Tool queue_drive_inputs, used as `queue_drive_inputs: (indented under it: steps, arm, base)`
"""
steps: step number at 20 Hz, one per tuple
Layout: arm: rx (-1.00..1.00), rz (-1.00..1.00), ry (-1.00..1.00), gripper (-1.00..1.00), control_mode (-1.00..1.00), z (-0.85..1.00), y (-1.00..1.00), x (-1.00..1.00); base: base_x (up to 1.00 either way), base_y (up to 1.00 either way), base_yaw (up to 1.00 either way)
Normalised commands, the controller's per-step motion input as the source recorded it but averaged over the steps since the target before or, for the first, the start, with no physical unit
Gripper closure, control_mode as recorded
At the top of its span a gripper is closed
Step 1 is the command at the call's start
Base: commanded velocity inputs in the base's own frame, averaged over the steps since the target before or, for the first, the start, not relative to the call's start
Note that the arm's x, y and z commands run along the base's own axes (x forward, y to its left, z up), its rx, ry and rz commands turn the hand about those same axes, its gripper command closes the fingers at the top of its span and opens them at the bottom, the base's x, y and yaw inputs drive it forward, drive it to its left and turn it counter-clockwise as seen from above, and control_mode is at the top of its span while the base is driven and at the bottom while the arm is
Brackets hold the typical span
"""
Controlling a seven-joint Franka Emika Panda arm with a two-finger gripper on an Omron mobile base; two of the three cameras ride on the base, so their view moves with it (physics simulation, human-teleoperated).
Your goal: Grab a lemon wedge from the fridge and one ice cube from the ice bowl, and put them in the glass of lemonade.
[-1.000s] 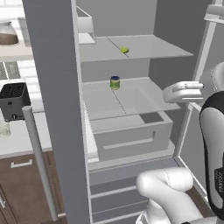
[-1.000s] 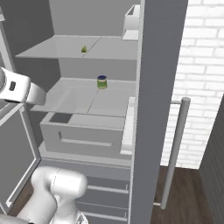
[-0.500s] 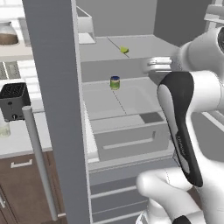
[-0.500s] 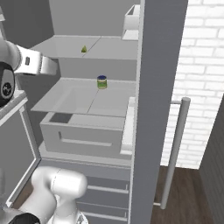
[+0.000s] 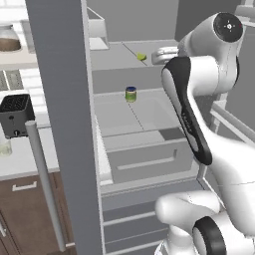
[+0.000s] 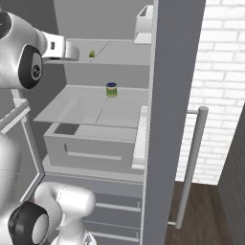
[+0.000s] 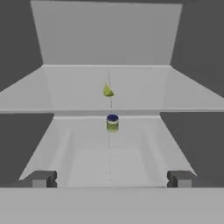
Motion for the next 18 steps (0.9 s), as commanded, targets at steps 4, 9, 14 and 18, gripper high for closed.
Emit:
queue_drive_inputs:
  steps: [4,9,14,18]
  arm:
    - [0.0,0.07,0.05,-1.0,-1.0,-0.16,-0.13,0.86]
    - [0.0,0.09,0.12,-1.0,-1.0,-0.08,-0.09,0.71]
    - [-0.05,0.06,0.22,-1.0,-1.0,0.0,0.04,0.57]
    - [-0.07,0.0,0.2,-1.0,-1.0,0.02,0.16,0.44]
  base:
    - [0.0,0.0,0.0]
    - [0.0,0.0,0.0]
    - [0.0,0.0,0.0]
    - [0.0,0.0,0.0]
